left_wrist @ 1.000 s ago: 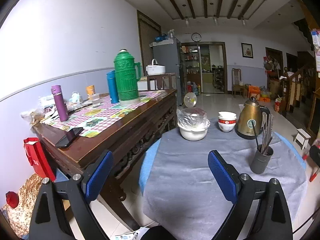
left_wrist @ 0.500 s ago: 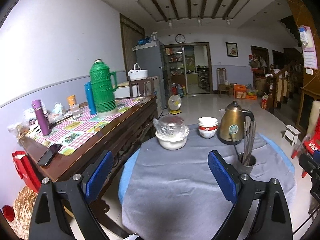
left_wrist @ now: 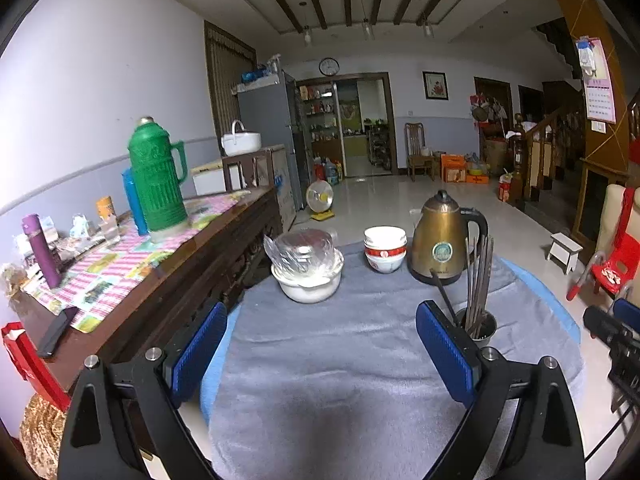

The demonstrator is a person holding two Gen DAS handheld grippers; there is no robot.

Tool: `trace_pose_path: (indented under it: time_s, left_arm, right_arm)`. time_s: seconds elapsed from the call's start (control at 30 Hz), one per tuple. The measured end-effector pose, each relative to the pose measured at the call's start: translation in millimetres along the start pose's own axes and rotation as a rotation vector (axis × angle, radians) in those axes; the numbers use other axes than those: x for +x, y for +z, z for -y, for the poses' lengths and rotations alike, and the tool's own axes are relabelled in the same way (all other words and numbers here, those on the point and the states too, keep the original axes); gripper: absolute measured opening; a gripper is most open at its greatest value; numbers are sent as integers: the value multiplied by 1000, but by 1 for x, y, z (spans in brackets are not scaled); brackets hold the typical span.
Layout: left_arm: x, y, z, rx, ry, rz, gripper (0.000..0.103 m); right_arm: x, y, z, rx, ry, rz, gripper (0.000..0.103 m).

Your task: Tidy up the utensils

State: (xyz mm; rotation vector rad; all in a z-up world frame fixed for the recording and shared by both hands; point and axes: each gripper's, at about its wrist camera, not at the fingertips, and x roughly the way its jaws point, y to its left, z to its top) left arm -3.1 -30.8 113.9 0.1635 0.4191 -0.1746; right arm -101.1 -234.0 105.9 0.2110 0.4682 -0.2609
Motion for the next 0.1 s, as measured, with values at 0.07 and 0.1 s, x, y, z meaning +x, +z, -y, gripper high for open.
trace_pose_path:
  time_s: [0.07, 0.1]
  left_arm:
    - [28, -14, -1, -5, -8, -48, 95]
    - [41, -21, -2, -8, -9, -77, 95]
  right_arm:
    - [16, -3, 9, 8, -29, -2, 66]
    - [28, -7, 17, 18, -64, -6, 67]
